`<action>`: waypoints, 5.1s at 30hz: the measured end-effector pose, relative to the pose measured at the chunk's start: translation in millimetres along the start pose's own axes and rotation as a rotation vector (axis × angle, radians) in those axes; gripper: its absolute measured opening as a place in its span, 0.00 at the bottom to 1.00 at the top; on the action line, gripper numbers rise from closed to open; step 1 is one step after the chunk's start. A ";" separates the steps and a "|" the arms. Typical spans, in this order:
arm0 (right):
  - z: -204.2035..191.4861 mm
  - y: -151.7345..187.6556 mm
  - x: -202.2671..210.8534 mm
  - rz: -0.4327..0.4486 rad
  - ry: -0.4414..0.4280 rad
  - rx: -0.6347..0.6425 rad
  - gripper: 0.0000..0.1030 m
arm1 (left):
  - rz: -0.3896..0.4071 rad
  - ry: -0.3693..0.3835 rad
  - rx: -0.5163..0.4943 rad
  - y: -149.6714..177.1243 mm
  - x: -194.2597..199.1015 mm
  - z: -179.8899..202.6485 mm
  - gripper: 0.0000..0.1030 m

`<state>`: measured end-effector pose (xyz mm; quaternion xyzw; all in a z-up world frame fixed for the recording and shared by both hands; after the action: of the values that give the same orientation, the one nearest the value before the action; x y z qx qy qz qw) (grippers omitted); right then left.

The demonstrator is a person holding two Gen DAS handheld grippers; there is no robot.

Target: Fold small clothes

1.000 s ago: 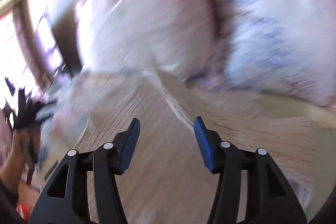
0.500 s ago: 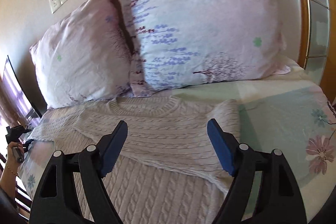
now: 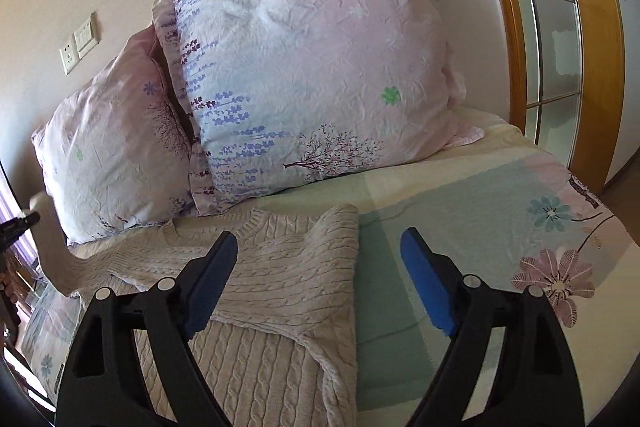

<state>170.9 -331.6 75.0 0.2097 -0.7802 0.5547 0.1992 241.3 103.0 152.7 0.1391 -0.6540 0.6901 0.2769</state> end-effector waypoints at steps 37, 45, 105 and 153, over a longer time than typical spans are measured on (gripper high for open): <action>1.2 188.4 96.1 -0.503 -0.533 -0.286 0.09 | -0.354 0.378 0.372 265.5 118.6 -27.6 0.22; -8.3 119.8 96.5 -0.319 -0.701 -0.331 0.07 | -0.260 0.463 0.351 179.7 102.5 -38.3 0.07; 90.8 -19.9 -144.7 -0.529 -0.386 -0.448 0.88 | -0.454 0.472 0.265 52.2 -158.6 137.5 0.87; -72.4 61.3 -72.8 -0.512 -0.324 -0.131 0.26 | -0.319 -0.054 -0.017 180.4 -16.4 56.3 0.98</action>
<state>203.6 -237.0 9.5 0.4719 -0.7576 0.3944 0.2186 143.2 46.2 0.6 0.2575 -0.6367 0.6278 0.3662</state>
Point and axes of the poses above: each gripper's, at about its wrist camera, not at the fingertips, and x roughly against the way its jaws point, z to its right, y to its underside, the point moved 2 cm from there along -x, roughly the way its jaws point, and after that the axes turned 3 degrees about -z, right-handed, at the moved point
